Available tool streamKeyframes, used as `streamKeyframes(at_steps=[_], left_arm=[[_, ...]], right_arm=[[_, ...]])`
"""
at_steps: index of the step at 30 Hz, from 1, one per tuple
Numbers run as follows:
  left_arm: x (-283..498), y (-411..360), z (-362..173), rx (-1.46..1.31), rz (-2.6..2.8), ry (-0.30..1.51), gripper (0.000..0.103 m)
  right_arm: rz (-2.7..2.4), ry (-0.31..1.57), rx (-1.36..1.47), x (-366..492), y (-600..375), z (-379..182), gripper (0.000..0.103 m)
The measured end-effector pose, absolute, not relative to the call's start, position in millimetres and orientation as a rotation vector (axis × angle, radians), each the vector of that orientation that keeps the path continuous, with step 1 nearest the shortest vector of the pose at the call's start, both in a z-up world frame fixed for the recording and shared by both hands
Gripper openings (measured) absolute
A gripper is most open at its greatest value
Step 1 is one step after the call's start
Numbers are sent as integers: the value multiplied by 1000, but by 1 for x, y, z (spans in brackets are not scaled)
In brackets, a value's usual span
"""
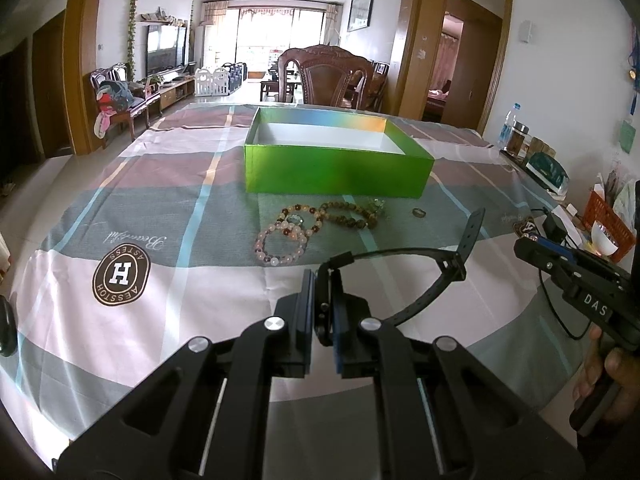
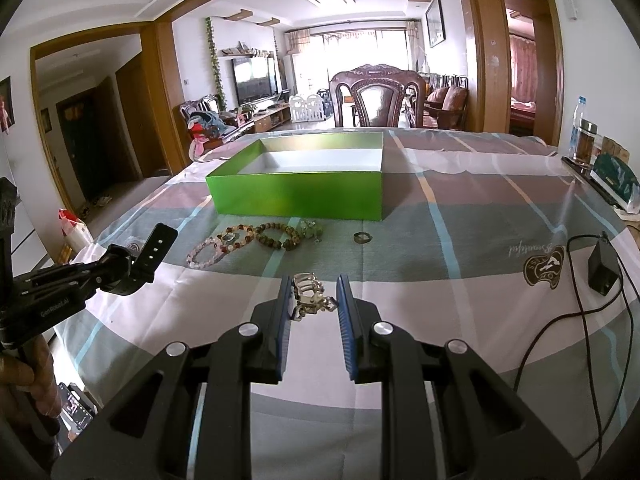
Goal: Organize jewelry
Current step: 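Carry the strap and charm into the green box and open both tools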
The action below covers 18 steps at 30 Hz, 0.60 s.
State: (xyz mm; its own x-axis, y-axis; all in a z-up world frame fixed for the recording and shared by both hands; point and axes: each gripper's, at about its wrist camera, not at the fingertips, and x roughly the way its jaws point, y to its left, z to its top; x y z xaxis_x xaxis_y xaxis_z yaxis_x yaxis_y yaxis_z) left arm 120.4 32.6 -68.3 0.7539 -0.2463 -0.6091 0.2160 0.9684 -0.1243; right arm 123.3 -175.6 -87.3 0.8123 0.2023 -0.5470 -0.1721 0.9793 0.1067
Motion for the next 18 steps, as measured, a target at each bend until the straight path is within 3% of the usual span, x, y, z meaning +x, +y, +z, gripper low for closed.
streamKeyframes(at_steps=[10,18], left_arm=[[129,33,-58,-40,-273,650,8],[215,22,15,1,-316,573,8]], right_arm=[[216,567,49,134,-177,-75,22],[238,495,25,229,-167,-13,22]])
